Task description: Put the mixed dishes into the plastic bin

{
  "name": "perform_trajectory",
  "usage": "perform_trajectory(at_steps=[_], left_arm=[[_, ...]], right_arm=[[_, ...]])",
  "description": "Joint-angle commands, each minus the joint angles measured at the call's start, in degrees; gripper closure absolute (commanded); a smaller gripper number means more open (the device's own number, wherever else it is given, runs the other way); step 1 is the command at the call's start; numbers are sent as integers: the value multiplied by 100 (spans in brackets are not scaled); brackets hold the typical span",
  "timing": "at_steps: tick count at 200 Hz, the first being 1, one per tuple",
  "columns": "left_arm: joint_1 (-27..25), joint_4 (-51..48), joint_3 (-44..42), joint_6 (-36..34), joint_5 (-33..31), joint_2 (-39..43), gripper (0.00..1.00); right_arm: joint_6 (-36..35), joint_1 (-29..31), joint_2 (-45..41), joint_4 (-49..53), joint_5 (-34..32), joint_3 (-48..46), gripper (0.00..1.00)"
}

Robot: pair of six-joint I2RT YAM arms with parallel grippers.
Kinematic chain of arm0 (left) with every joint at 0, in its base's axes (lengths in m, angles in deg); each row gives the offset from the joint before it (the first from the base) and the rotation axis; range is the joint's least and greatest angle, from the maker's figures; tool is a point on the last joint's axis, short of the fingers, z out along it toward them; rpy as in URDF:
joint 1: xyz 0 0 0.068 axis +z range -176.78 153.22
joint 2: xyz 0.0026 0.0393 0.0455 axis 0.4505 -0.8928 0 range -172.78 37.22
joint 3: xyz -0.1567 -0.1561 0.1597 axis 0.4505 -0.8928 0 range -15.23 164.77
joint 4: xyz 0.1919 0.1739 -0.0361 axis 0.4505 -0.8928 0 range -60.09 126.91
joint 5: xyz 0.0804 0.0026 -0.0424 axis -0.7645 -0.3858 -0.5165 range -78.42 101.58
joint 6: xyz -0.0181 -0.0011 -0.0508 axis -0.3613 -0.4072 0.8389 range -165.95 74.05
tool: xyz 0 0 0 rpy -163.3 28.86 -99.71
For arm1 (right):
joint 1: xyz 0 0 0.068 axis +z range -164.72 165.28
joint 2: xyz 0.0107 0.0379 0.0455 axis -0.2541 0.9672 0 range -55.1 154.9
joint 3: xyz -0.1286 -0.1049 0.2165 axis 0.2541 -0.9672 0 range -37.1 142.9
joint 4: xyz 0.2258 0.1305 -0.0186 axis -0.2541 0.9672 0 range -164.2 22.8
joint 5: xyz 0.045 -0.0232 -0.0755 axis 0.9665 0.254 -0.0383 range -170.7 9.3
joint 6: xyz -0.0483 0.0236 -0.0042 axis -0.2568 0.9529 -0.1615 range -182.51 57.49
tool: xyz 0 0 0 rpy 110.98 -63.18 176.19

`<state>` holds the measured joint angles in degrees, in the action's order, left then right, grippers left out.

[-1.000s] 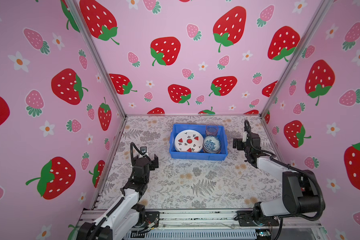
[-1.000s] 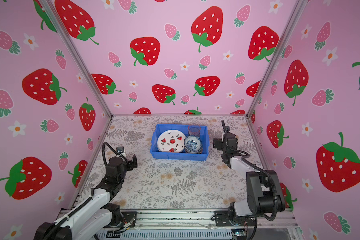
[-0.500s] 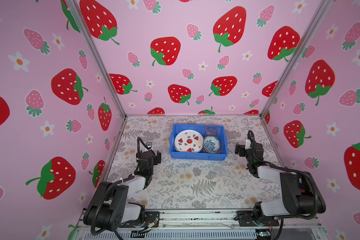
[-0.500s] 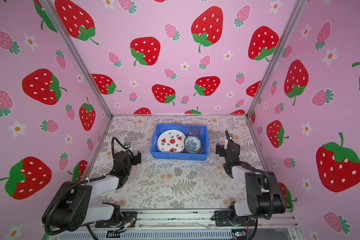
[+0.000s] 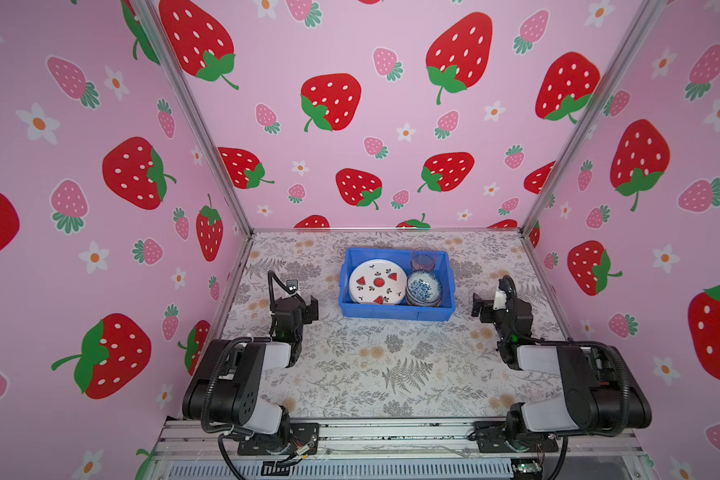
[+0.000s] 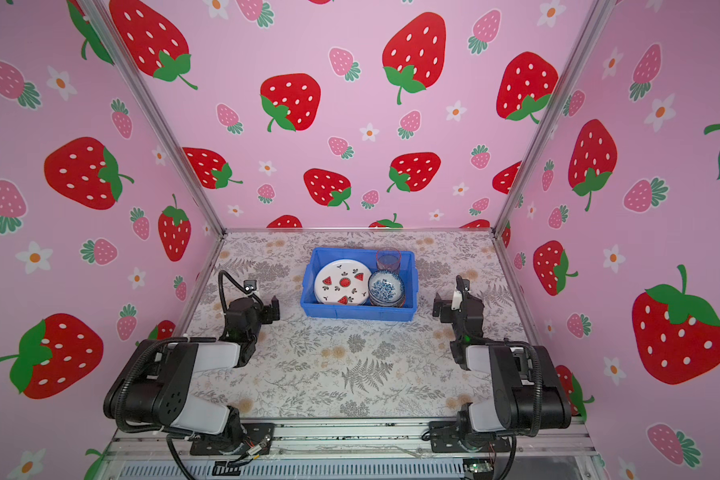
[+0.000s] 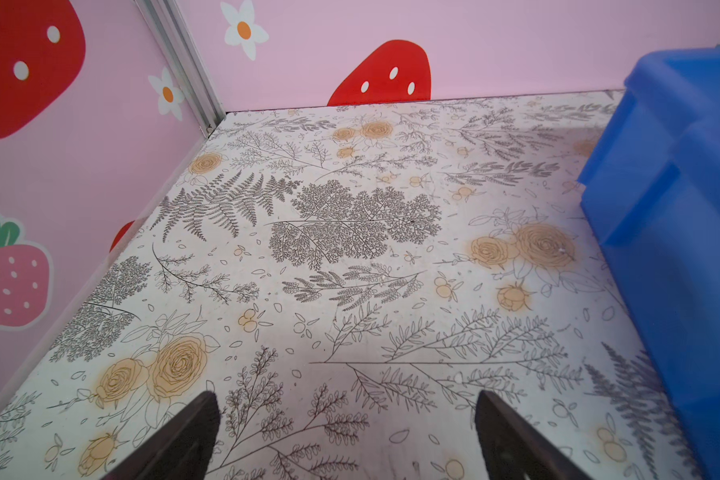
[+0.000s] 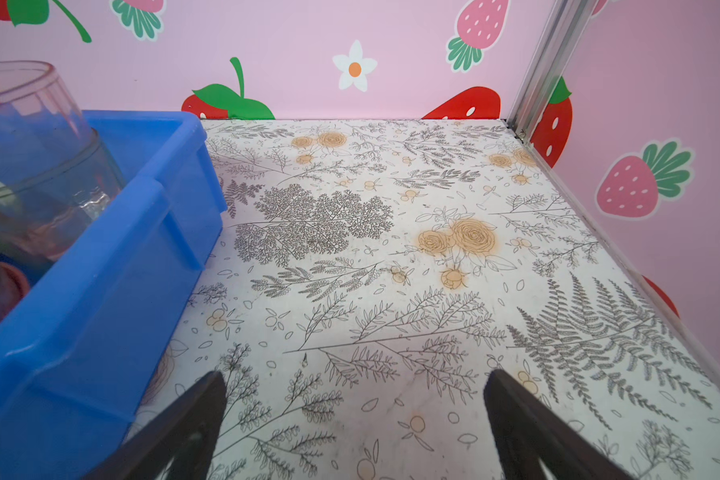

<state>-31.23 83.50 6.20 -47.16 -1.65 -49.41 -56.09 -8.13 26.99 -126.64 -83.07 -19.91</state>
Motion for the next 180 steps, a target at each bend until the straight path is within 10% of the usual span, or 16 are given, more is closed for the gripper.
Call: perform_trajectory(at_steps=[1, 180], left_arm=[[144, 322, 198, 130, 455, -239, 3], [470, -315, 485, 280, 1139, -214, 1]], right_arm=[[53, -34, -214, -588, 38, -96, 1], [-506, -185, 272, -1730, -112, -310, 1]])
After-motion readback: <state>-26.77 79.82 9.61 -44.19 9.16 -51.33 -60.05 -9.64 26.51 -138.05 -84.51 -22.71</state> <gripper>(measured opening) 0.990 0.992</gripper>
